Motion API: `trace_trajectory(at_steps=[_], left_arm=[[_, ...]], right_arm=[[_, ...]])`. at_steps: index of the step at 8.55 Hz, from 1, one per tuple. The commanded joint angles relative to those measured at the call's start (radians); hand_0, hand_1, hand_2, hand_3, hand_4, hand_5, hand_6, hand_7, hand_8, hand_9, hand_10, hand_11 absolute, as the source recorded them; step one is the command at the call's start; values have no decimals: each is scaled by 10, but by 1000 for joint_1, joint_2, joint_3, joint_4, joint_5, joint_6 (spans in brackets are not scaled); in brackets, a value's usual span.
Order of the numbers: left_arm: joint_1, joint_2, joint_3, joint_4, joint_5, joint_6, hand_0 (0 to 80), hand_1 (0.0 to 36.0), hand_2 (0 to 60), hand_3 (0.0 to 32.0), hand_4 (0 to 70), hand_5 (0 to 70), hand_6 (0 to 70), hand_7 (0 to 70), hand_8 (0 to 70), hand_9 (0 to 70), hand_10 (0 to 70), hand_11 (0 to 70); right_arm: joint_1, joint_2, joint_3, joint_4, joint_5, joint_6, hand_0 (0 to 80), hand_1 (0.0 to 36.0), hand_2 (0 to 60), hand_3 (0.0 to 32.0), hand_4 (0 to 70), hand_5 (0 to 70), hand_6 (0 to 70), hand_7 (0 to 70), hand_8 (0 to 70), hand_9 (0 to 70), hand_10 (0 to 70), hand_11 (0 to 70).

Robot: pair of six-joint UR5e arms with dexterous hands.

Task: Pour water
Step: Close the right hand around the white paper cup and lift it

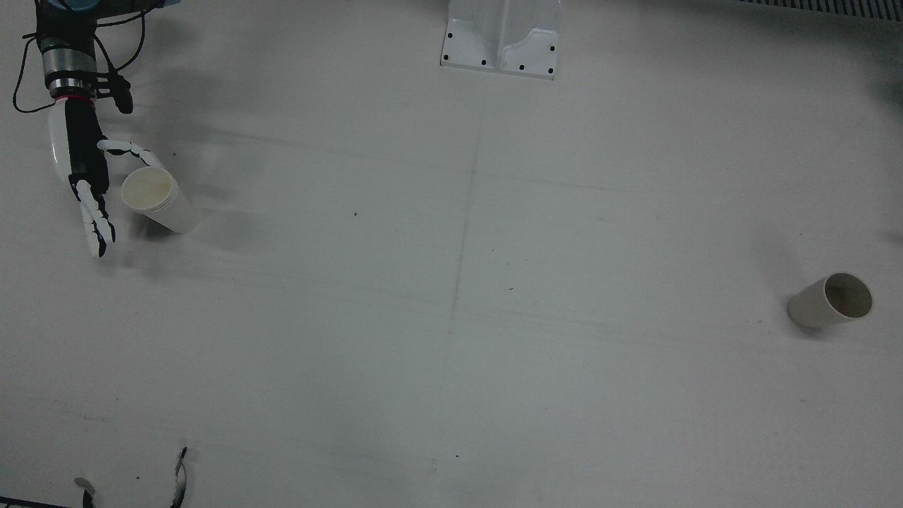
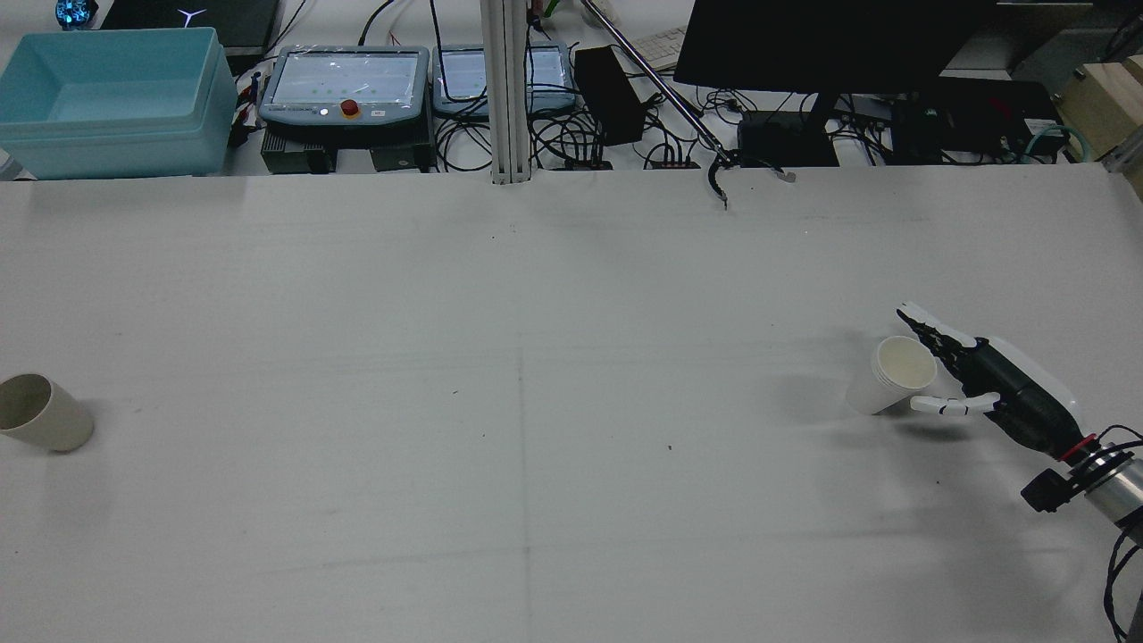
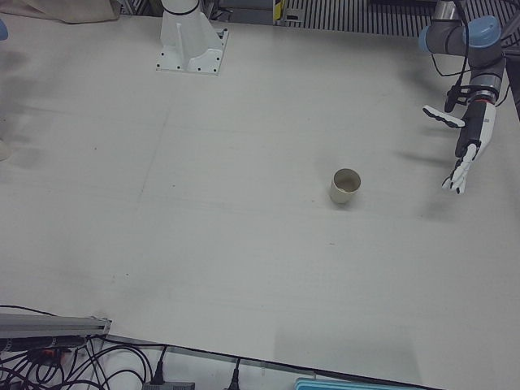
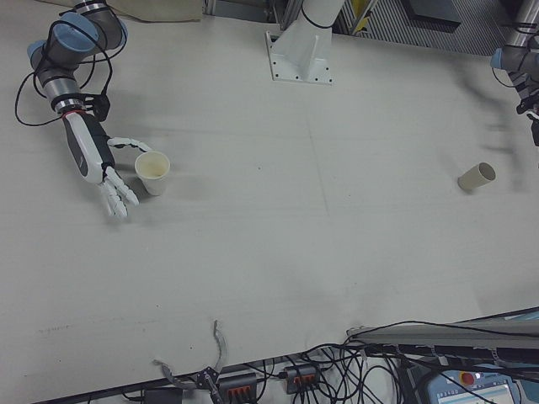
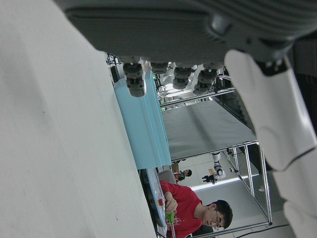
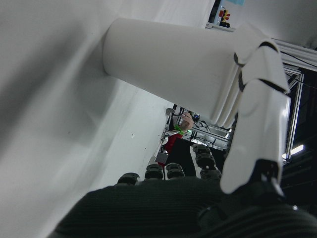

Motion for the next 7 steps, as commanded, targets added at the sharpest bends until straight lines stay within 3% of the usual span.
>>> trace_trajectory(at_steps=[1,4,7], left_arm=[[-1,0,0,-3,-1,-1,507,71,0,0,134,63,58,110,9,41,91,150],[1,0,0,-3,-1,-1,508,70,0,0,134,61,58,110,9,40,90,148],[1,0,2,-8,-1,-1,505,70,0,0,135,62,59,113,9,41,91,149]], right_arm=[[-4,7,-2,-17,4,-10,537,247,142,0,0,12,0,64,22,33,0,0],[-11,4,-3,-20,1,-45,521,228,118,0,0,0,0,52,17,24,0,0],[-27,29,1,-68,5,-68,537,246,140,0,0,7,0,58,17,25,0,0]])
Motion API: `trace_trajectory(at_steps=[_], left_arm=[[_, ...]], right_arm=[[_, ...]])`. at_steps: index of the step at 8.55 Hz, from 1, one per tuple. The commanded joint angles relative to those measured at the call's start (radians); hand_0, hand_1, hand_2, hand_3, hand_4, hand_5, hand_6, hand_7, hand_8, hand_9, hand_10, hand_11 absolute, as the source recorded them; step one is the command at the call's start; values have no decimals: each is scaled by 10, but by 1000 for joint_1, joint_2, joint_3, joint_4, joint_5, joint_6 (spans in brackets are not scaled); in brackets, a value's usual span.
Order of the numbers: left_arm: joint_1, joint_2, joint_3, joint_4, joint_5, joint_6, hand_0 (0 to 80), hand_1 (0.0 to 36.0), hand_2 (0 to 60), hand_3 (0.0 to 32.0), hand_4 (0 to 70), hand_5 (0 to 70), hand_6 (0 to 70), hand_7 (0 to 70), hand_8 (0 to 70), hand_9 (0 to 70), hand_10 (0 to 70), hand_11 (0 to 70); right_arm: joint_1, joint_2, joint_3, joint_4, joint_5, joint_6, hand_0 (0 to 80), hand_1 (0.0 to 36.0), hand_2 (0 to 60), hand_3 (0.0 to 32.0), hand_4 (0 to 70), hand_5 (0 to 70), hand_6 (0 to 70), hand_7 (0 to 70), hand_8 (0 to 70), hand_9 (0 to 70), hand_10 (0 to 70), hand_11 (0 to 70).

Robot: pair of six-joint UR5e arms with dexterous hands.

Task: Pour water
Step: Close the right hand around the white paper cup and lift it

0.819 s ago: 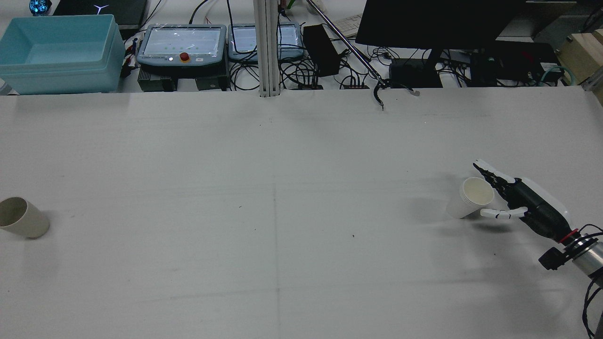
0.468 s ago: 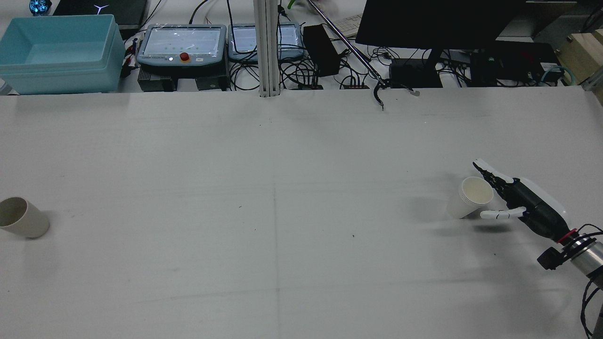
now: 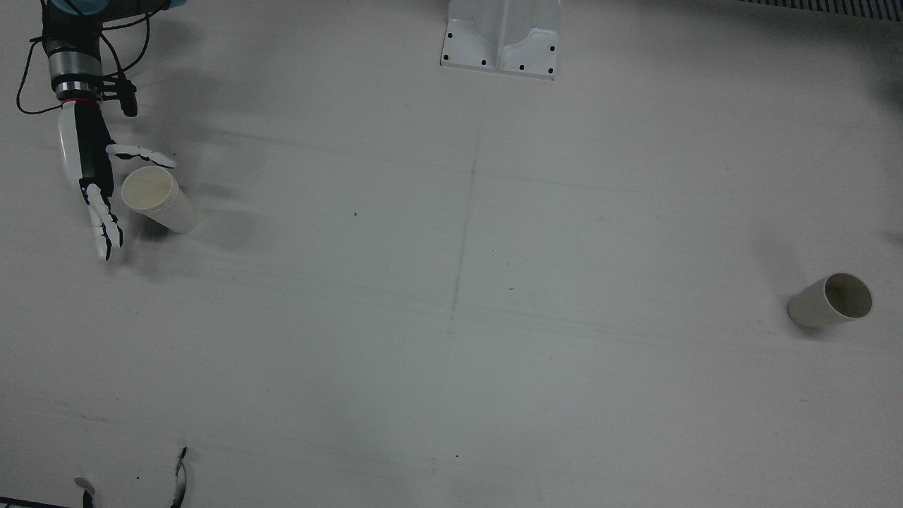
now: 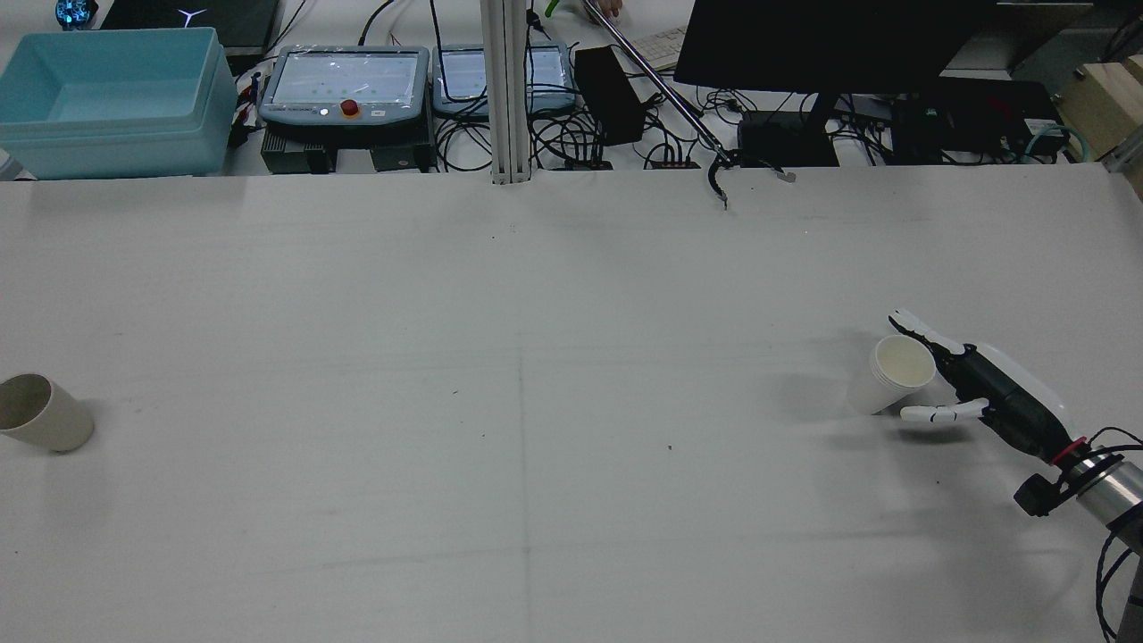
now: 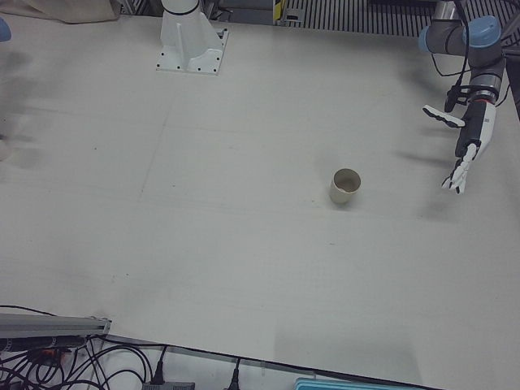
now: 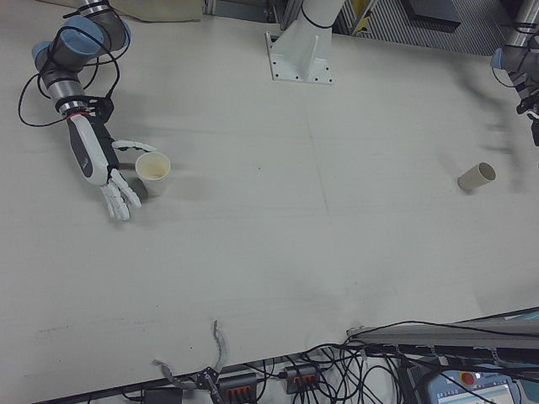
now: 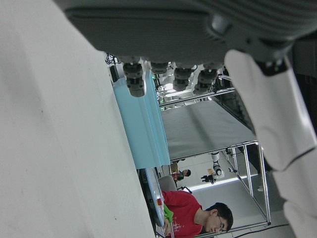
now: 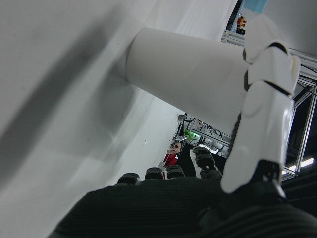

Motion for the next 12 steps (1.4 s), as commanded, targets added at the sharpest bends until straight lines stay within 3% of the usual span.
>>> trace_trajectory(at_steps=[1,3,4,5,6,7,10,12], left_arm=[[-1,0,2,-5,0,0,507,69,0,0,135,62,58,112,8,41,91,148],[-1,0,8,-13,0,0,507,69,0,0,134,62,58,113,8,40,91,149],[-1,0,11,-17,0,-2,508,70,0,0,138,66,60,114,10,42,92,150],[-1,0,11,-22,0,-2,508,70,0,0,136,67,60,114,9,41,92,150],[-2,0,11,-22,0,-9,507,70,0,0,138,66,60,115,10,43,91,149],[-1,0,14,-22,0,-11,510,72,0,0,144,70,63,118,14,47,93,152],[-2,0,5,-23,2,-12,511,74,0,0,149,70,66,121,13,46,92,151],[-1,-6,21,-52,0,14,511,74,0,0,133,65,60,111,7,38,90,148]], right_arm=[[-10,28,4,-21,3,-24,542,259,172,0,0,22,0,71,18,29,0,0],[-22,67,11,-56,4,-40,558,271,179,0,0,45,0,87,20,39,0,0],[-24,80,49,-96,5,-47,591,294,199,0,0,89,1,131,32,65,0,0],[-27,81,116,-171,5,-76,742,346,226,0,84,233,90,298,101,188,29,76],[-24,82,214,-294,6,-110,800,360,368,0,287,605,387,689,405,580,307,476],[-15,80,319,-434,6,-124,800,360,600,0,310,700,700,700,700,700,698,700],[31,48,420,-463,9,-116,800,360,600,0,187,700,675,700,700,700,700,700],[65,51,448,-463,14,-84,800,360,600,0,223,700,700,700,700,700,700,700]])
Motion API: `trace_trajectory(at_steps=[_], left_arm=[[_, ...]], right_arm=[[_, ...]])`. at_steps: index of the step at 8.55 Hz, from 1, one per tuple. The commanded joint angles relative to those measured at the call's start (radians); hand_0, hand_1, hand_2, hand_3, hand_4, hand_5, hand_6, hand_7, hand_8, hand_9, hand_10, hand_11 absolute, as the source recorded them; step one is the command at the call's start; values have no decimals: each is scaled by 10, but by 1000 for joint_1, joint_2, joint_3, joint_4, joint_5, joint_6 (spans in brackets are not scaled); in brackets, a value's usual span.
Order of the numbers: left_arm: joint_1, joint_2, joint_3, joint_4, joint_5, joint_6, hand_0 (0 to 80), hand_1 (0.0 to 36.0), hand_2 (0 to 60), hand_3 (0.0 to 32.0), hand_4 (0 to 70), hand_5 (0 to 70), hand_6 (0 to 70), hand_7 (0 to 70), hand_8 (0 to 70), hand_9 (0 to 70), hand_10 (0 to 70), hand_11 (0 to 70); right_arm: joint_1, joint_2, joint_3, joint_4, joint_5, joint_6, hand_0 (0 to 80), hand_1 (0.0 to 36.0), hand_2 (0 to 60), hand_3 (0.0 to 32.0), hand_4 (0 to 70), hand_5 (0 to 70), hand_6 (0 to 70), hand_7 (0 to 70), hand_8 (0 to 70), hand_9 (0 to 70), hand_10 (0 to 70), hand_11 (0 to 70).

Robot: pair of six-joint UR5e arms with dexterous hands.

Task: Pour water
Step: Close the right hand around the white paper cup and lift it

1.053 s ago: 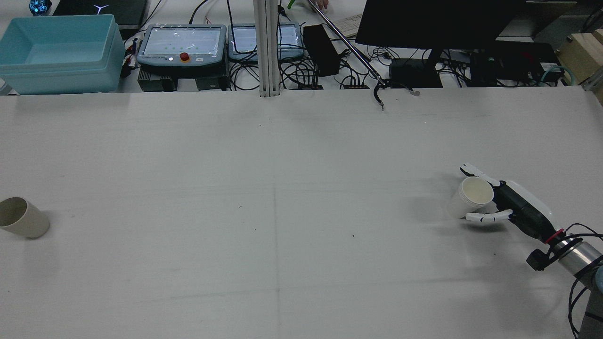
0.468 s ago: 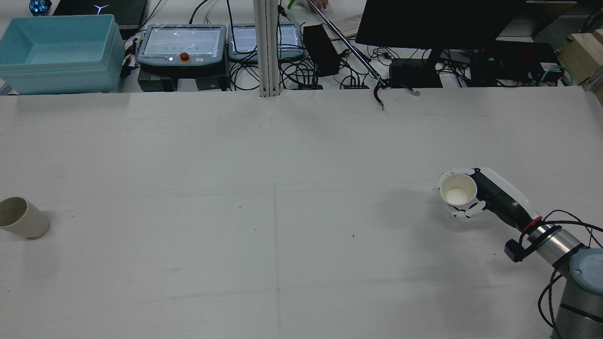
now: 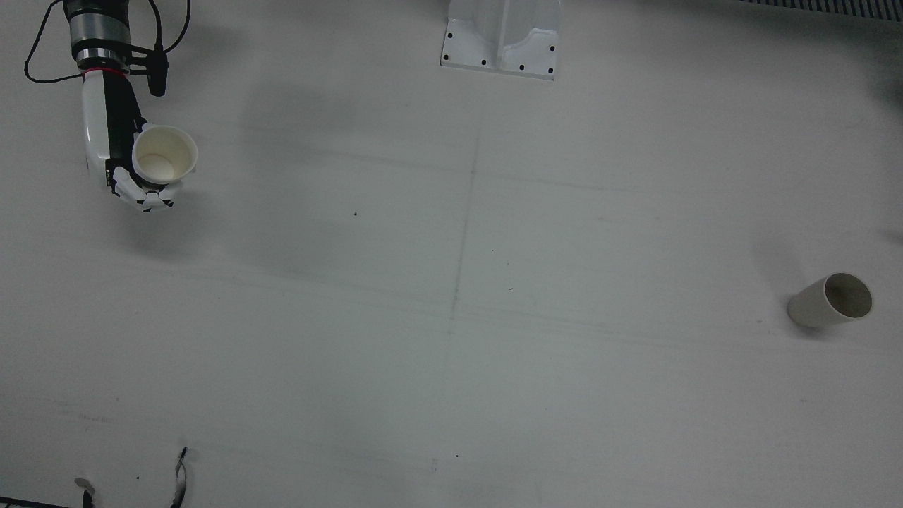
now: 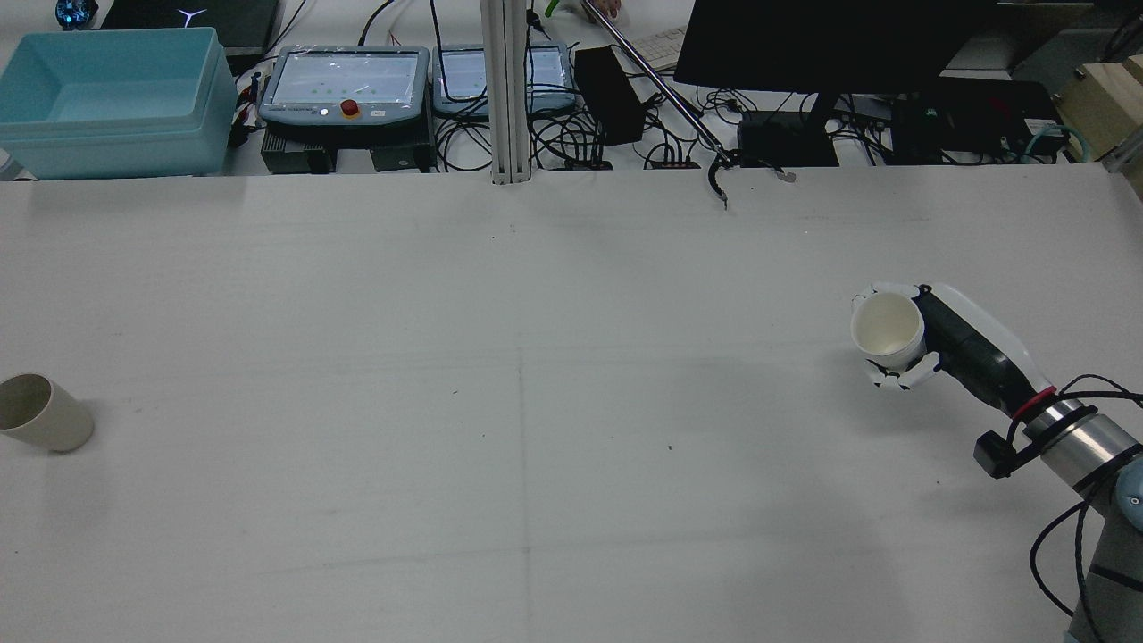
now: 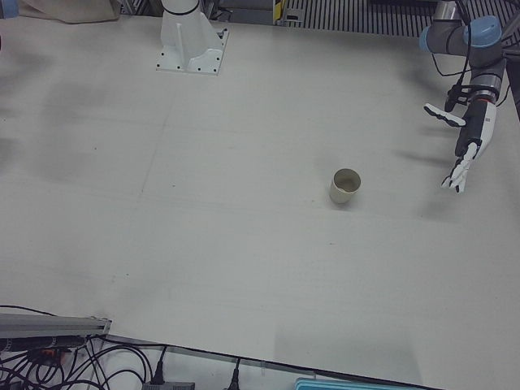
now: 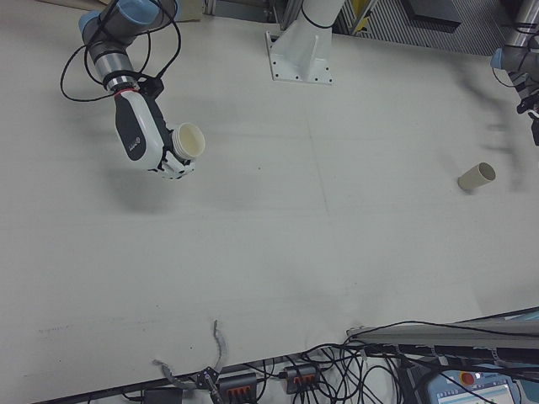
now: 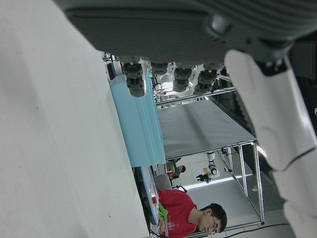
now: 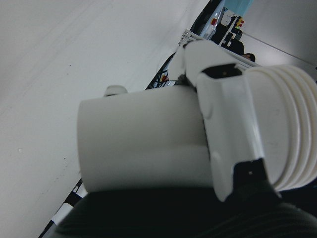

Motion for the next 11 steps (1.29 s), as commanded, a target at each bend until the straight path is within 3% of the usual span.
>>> trace_trajectory(at_steps=[1,3,4,7,11], left_arm=[[2,-21,34,-64,-1,57,507,71,0,0,114,57,50,101,3,32,92,151],[7,-134,64,-145,33,247,517,86,0,0,125,65,53,105,3,31,96,158],[9,-184,62,-132,97,303,524,94,0,0,124,62,52,102,1,28,95,158],[9,-283,71,69,189,291,531,102,0,0,116,71,70,108,4,7,89,149],[10,-321,72,143,196,295,528,102,0,0,124,74,73,114,4,9,84,143]], right_arm=[[33,1,28,-4,4,68,800,360,600,0,252,700,700,700,700,700,700,700],[33,1,37,-8,33,142,800,360,600,0,276,700,700,700,700,700,700,700],[33,1,44,-11,53,168,800,360,600,0,302,700,700,700,700,700,700,700],[33,1,53,-11,58,181,800,360,600,0,337,700,700,700,700,700,700,700],[42,-5,61,-11,58,194,800,360,600,0,339,700,700,700,700,700,700,700]])
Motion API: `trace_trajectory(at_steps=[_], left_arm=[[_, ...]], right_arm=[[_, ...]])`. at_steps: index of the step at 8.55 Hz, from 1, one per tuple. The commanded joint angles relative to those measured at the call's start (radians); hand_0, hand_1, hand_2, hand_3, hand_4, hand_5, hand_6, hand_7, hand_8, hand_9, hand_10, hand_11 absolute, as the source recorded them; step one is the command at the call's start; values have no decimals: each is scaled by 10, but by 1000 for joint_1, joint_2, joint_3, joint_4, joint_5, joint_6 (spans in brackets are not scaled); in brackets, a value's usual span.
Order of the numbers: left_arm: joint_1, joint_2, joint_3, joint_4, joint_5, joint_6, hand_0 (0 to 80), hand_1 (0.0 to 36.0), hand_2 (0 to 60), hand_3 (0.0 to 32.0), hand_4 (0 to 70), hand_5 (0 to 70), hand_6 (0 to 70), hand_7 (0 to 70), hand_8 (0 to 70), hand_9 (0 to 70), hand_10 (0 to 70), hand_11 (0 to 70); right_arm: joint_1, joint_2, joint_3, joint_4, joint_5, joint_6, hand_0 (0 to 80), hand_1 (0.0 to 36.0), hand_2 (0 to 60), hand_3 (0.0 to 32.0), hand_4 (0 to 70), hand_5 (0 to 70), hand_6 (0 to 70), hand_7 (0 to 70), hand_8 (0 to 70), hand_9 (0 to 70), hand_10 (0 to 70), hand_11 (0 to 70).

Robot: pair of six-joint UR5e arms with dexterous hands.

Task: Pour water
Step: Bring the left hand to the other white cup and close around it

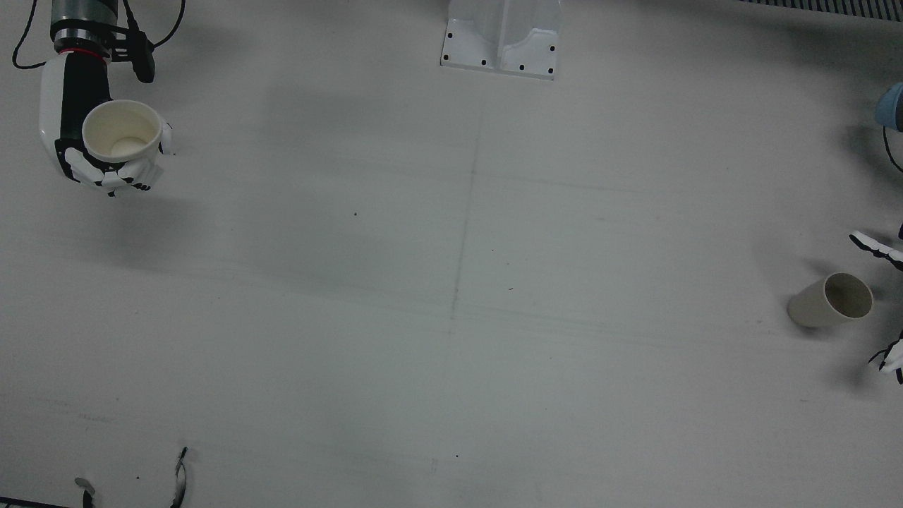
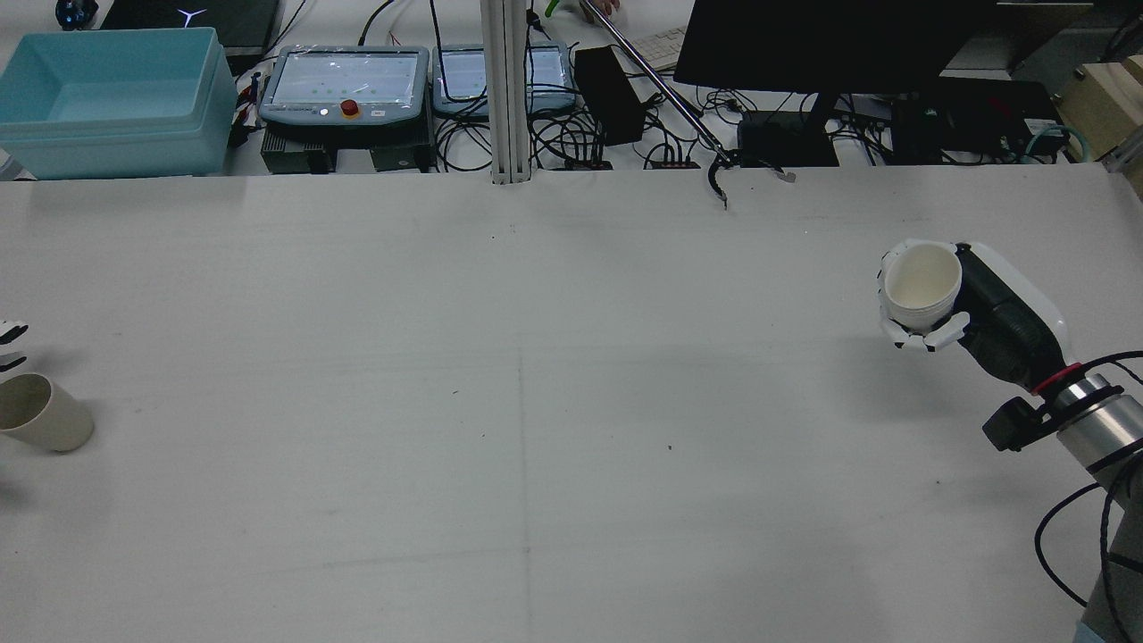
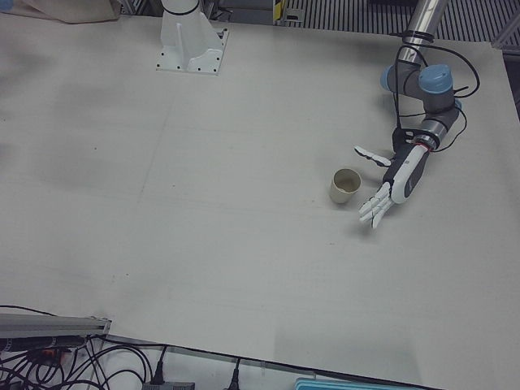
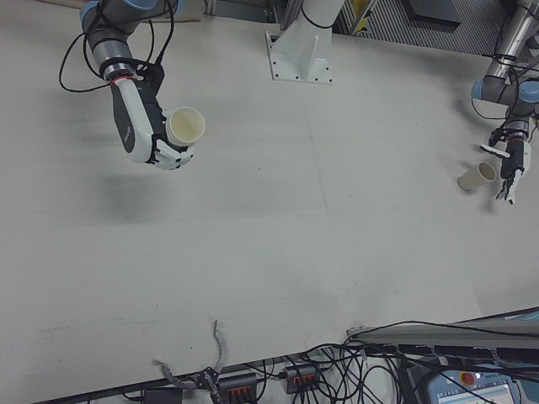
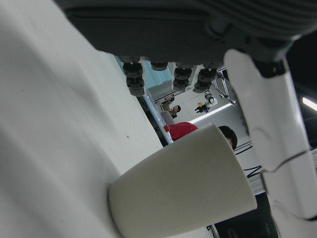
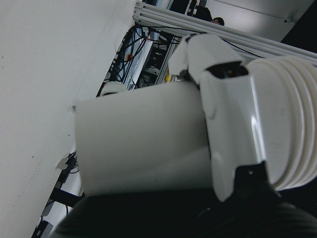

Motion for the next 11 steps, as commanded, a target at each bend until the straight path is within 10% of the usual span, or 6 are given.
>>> trace_trajectory(at_steps=[1,11], left_arm=[[0,-16,3,35,3,8,528,101,0,0,126,71,74,115,4,10,86,145],[17,-37,-8,58,39,60,533,105,0,0,142,81,80,122,6,17,88,148]], right_arm=[[8,-6,7,0,-1,11,800,360,600,0,329,700,700,700,700,700,700,700],[21,-25,25,0,1,11,800,360,600,0,298,700,700,700,700,700,700,700]])
